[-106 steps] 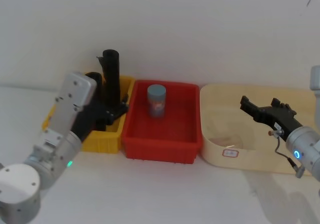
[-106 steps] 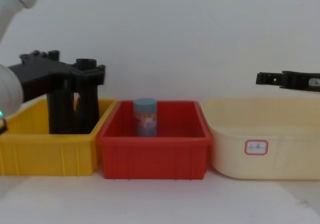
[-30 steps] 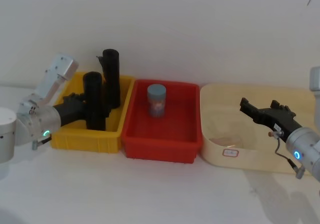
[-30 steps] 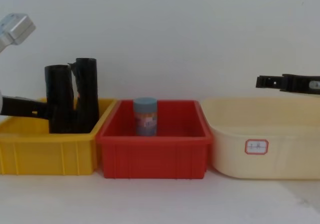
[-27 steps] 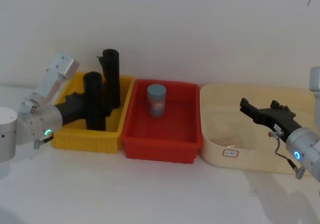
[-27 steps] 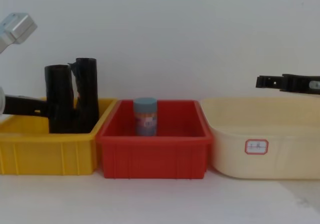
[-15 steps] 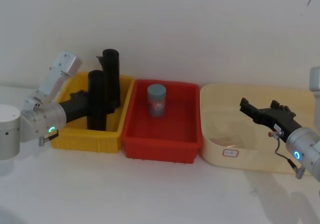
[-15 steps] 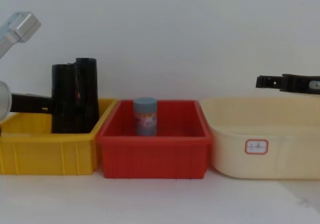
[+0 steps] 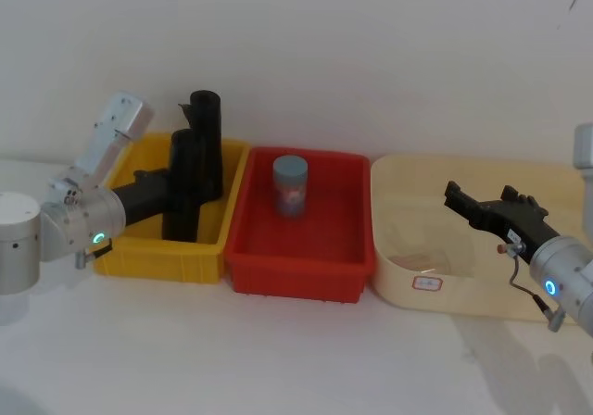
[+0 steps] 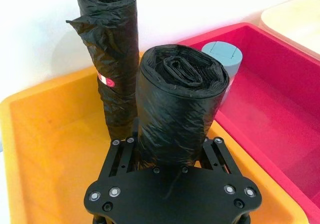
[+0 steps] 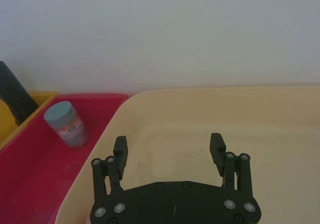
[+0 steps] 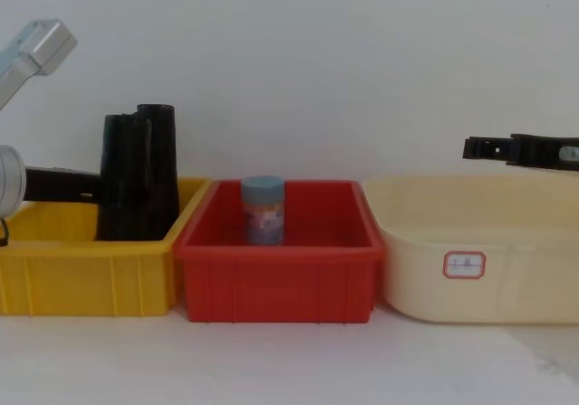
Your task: Pick up the garbage bag with the one hand and transfer it to the other hand.
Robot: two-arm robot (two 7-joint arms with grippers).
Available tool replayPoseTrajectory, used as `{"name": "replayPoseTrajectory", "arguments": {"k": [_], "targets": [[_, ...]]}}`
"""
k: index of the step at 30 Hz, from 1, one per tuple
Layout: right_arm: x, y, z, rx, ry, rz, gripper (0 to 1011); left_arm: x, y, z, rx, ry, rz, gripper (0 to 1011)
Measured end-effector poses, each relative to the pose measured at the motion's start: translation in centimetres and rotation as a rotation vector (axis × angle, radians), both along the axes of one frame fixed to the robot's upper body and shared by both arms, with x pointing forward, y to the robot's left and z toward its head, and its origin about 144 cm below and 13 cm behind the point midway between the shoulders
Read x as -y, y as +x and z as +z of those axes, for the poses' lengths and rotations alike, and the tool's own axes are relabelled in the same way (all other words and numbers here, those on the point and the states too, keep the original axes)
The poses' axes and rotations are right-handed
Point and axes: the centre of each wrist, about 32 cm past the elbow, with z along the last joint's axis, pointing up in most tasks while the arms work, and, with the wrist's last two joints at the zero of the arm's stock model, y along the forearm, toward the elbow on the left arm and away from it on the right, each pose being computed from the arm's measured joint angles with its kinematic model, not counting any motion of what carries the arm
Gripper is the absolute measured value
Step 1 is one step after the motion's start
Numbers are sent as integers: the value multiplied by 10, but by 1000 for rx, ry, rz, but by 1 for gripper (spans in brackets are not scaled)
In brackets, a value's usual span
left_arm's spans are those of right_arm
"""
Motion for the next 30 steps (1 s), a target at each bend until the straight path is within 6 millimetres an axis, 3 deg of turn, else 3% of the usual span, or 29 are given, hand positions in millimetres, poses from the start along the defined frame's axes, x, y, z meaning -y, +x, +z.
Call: {"name": "replayPoseTrajectory", "arguments": {"k": [14,30], "targets": [[0,0,0,0,0,0,1000,0,1,0,2,-4,-4,415],[0,0,0,0,0,0,1001,0,2,0,3,-6,-6,389]]}}
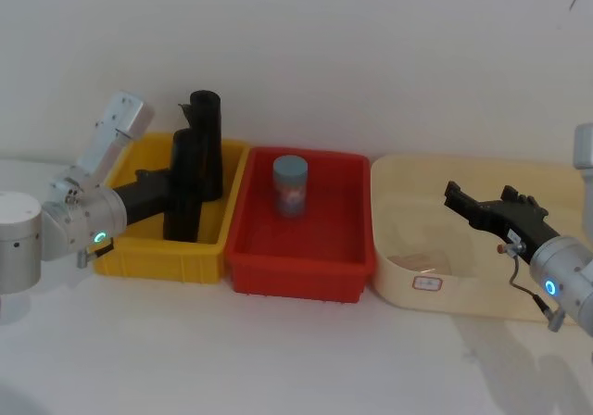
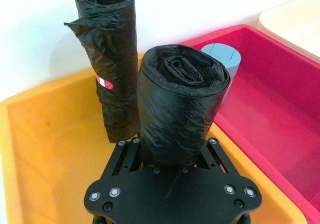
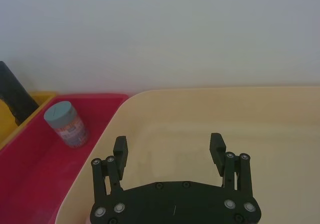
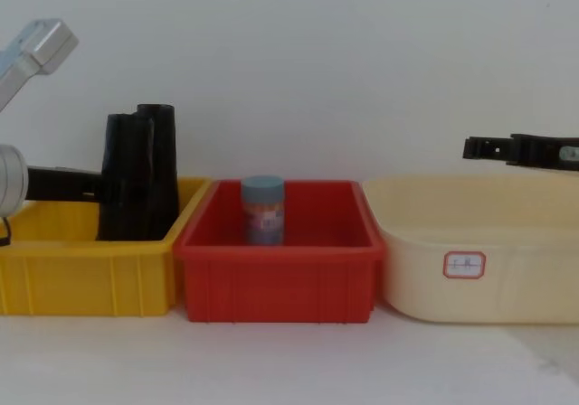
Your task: Pick up the garbage bag with the one hand and transfer it to the other hand.
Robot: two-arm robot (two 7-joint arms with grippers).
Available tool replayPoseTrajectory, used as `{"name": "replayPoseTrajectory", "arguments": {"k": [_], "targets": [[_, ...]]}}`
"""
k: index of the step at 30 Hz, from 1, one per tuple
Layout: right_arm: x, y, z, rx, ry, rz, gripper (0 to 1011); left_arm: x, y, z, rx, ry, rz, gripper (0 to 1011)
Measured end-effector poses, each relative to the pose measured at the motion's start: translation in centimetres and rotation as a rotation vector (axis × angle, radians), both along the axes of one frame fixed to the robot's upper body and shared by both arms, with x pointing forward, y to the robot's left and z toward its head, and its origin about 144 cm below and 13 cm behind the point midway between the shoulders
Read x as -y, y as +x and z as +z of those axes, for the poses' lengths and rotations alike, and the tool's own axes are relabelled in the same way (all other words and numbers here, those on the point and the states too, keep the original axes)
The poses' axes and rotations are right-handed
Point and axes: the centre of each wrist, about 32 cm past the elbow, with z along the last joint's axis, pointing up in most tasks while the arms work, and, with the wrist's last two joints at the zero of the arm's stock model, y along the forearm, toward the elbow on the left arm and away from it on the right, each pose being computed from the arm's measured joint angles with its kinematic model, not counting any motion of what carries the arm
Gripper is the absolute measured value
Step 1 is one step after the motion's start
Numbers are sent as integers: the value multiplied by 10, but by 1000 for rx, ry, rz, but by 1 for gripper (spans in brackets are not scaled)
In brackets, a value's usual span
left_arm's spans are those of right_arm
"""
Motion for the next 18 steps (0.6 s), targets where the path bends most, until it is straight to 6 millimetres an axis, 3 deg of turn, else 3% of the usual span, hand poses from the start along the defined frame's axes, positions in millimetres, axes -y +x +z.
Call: {"name": "replayPoseTrajectory", "arguments": {"k": [18], "targets": [[0,0,0,0,0,0,1000,0,0,0,0,0,0,389]]}}
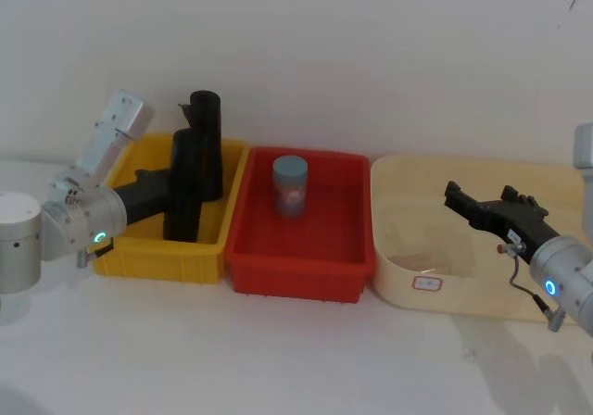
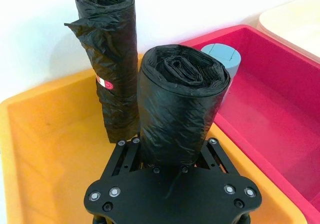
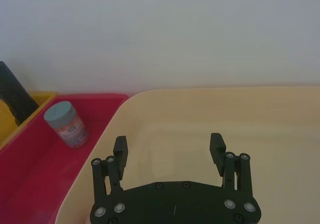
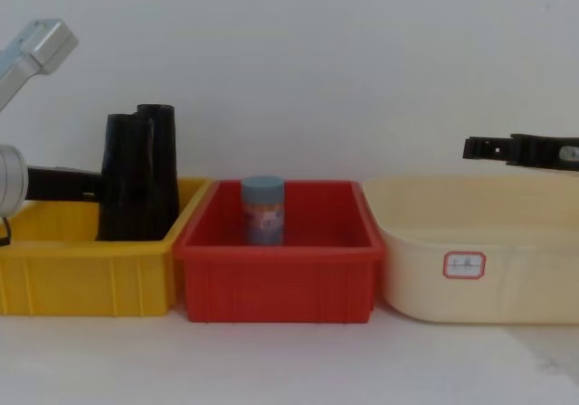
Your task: Pick up the garbage bag with the one hand and transfer it to the other hand.
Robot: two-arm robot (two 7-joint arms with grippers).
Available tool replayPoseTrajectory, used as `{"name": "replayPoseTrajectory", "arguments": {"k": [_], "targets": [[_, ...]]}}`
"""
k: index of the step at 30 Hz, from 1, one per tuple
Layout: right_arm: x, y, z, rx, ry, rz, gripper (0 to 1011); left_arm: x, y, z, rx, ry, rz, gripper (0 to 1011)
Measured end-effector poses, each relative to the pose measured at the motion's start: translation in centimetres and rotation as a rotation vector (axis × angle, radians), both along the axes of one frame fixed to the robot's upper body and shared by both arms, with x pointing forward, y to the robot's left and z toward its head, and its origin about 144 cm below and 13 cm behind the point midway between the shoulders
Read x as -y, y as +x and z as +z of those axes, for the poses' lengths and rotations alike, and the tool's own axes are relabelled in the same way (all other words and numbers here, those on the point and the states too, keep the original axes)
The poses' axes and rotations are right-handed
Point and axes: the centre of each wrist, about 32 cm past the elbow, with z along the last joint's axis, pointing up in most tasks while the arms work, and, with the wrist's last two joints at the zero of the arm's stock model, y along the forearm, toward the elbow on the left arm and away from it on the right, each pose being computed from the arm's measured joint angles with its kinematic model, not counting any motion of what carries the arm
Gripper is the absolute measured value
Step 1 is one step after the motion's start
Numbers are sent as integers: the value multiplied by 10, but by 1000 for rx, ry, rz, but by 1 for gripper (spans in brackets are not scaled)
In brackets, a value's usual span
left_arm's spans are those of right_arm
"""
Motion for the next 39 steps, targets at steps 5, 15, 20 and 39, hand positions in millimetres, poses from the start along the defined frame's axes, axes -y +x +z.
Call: {"name": "replayPoseTrajectory", "arguments": {"k": [5,15,20,39], "targets": [[0,0,0,0,0,0,1001,0,0,0,0,0,0,389],[0,0,0,0,0,0,1000,0,0,0,0,0,0,389],[0,0,0,0,0,0,1001,0,0,0,0,0,0,389],[0,0,0,0,0,0,1001,-14,17,53,57,80,-155,389]]}}
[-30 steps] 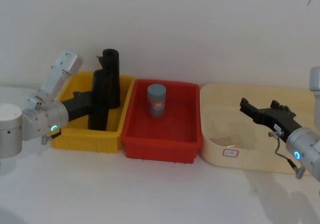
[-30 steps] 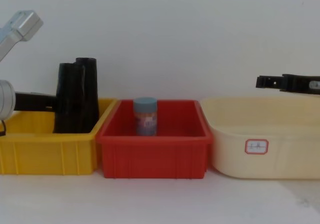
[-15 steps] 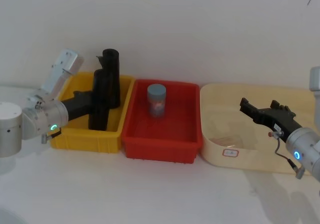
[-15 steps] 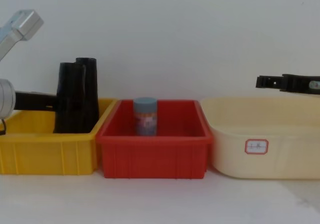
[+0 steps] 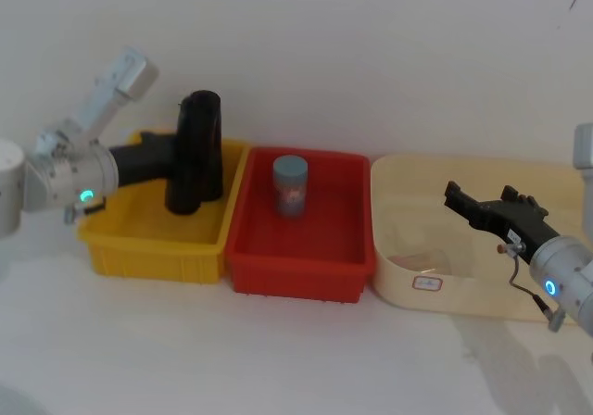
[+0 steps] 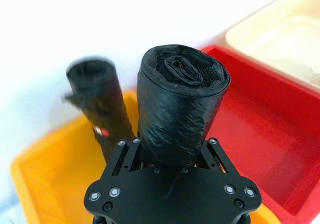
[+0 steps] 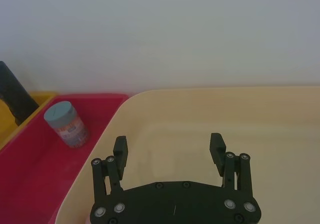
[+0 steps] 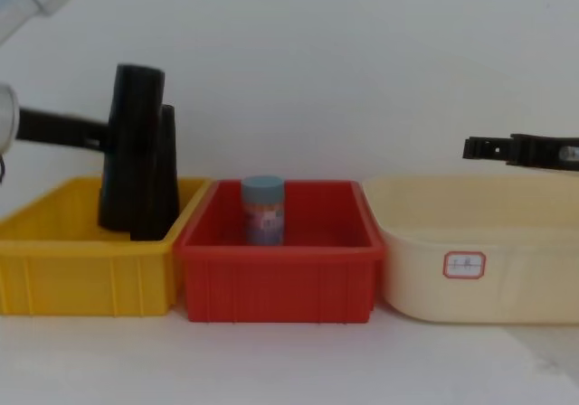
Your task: Pick up the garbage bag with the one hand and transfer it to the other hand.
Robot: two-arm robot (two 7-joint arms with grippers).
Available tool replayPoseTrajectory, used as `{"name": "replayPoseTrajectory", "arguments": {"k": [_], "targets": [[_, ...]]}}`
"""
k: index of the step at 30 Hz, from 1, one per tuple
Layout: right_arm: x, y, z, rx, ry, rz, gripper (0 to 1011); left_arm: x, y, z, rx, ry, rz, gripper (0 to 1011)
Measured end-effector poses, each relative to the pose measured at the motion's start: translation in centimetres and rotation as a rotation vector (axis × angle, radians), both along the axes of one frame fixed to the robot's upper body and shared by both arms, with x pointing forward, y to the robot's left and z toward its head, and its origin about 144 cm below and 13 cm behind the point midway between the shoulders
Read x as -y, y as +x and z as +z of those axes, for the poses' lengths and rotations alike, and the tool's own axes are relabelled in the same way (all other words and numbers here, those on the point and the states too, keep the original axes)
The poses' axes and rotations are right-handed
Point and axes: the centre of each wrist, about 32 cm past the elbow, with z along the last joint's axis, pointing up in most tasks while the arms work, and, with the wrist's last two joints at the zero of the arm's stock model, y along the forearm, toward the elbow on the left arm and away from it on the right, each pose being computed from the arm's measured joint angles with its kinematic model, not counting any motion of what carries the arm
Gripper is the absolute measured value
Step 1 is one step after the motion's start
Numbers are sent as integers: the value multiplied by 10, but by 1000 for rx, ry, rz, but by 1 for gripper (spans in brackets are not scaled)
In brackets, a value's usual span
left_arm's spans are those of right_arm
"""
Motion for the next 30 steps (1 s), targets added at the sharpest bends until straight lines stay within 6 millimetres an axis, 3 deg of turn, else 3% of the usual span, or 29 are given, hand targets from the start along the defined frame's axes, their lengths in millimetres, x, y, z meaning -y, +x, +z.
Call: {"name": "replayPoseTrajectory", "arguments": {"k": [12,30], "targets": [[0,0,0,0,0,0,1001,-8,10,52,76,60,-146,389],[4,5,22,147,32,58,1000,5,46,67,102,-78,-380,389]]}}
